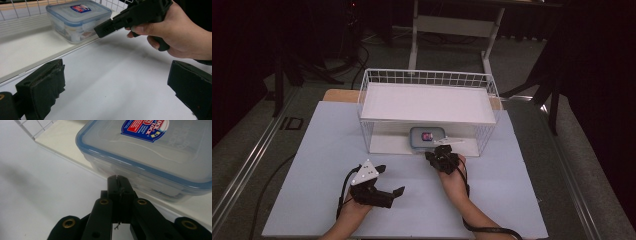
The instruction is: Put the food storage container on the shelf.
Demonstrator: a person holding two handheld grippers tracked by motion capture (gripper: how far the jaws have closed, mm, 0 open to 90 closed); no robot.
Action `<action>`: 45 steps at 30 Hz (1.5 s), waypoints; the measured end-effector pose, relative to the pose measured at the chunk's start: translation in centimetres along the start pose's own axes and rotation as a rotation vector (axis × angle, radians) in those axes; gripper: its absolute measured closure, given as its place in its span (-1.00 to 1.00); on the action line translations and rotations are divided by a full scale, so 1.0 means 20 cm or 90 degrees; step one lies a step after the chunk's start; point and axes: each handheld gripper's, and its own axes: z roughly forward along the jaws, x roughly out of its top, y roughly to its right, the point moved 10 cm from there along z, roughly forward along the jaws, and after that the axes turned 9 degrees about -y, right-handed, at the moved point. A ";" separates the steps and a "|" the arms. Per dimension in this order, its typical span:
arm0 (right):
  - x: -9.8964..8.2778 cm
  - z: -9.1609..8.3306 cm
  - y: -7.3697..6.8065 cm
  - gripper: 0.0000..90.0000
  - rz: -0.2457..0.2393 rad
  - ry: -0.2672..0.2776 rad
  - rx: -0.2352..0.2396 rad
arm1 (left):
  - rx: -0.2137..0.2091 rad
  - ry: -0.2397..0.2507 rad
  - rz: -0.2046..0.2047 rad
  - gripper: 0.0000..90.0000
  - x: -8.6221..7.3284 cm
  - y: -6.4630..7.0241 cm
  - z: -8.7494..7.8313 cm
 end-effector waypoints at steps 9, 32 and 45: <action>0.07 0.03 0.02 0.99 0.003 0.005 -0.006 | 0.003 -0.002 0.005 -0.95 -0.02 0.01 0.00; 0.20 0.12 0.07 0.97 -0.022 0.011 -0.070 | -0.006 0.000 0.003 -0.95 -0.03 0.01 0.01; 0.16 0.10 0.07 0.95 0.030 0.026 -0.028 | -0.010 0.001 0.001 -0.95 -0.03 0.01 0.01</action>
